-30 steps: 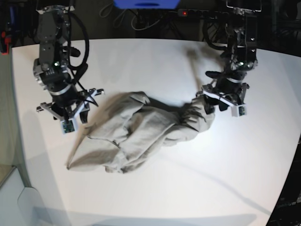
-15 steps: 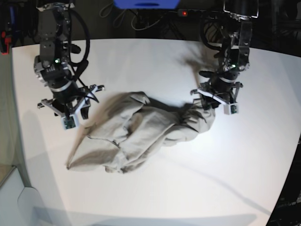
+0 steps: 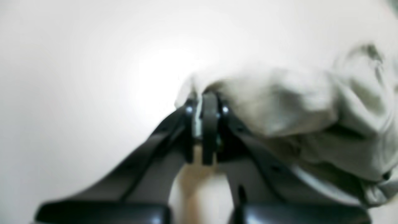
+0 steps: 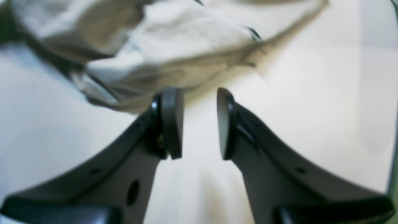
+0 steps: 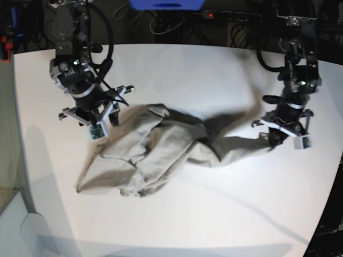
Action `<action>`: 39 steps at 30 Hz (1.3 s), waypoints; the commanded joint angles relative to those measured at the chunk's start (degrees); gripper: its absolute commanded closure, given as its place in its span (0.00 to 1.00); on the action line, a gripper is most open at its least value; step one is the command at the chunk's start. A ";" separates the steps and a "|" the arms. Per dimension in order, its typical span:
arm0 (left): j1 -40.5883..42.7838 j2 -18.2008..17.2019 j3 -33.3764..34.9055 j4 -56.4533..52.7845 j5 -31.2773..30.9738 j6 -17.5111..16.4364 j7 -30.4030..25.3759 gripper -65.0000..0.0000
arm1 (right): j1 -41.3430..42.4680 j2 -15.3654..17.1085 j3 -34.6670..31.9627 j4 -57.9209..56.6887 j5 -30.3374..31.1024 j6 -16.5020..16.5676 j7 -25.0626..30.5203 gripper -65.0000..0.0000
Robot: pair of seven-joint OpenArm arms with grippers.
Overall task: Layout the t-shirt on the table in an organized manner, then fold the t-shirt properly
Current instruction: 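Grasp the shirt with the left gripper and stretch it away from the right gripper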
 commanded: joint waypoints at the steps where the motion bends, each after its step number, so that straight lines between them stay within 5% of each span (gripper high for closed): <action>1: -0.78 -0.60 -3.48 2.91 0.09 -0.16 0.59 0.99 | 0.41 -0.45 0.06 1.10 0.38 1.45 1.21 0.70; 9: -2.62 -2.98 -19.04 9.50 0.17 -0.34 11.76 0.99 | 0.33 -2.03 -0.03 1.01 0.38 1.63 1.38 0.70; 12: -2.62 -4.03 -19.92 8.71 0.17 -0.34 12.20 0.99 | 0.33 -2.47 -0.11 0.92 0.47 1.98 1.38 0.70; 16: -2.01 -3.50 -19.83 5.28 0.17 -0.34 12.20 0.98 | -0.73 -4.32 -1.52 0.66 0.47 6.46 1.21 0.70; 21: -1.31 -3.68 -19.74 0.01 0.17 -0.34 12.29 0.98 | -1.70 -4.49 -6.44 0.39 0.38 6.64 1.03 0.70; 32: 0.72 -3.94 -19.65 0.63 -0.18 -0.34 14.84 0.33 | 0.41 -4.49 -11.10 -5.94 0.29 6.81 1.30 0.70; 39: 2.91 -3.50 -19.92 3.61 -0.18 -0.34 14.75 0.27 | 5.16 -4.49 -11.37 -11.91 0.29 6.81 1.38 0.70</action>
